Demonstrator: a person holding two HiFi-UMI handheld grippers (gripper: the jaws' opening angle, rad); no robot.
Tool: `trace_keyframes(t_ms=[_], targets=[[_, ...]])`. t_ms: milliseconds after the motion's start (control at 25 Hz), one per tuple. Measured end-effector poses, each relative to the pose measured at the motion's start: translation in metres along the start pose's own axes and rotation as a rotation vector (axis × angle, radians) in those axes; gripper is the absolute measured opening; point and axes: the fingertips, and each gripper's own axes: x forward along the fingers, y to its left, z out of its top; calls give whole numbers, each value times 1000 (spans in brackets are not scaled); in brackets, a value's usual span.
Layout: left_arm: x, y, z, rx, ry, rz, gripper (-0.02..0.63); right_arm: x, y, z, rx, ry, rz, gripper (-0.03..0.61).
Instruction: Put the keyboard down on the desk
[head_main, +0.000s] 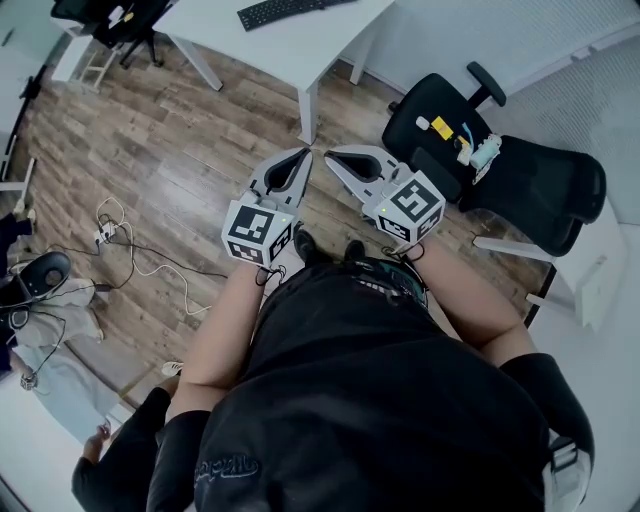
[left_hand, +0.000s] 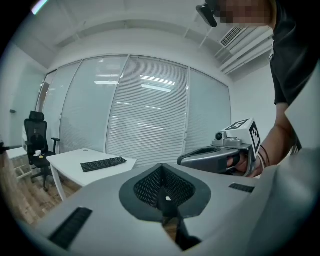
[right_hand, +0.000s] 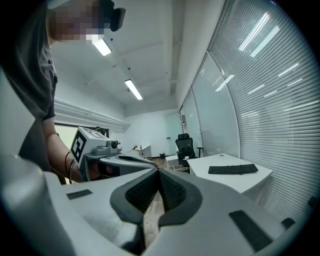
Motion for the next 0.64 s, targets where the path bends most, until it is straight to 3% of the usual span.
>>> trace_keyframes(t_ms=[640], targets=[[-17,28,0,-11,-24,-9,15,29,9,3,0,2,-11,23]])
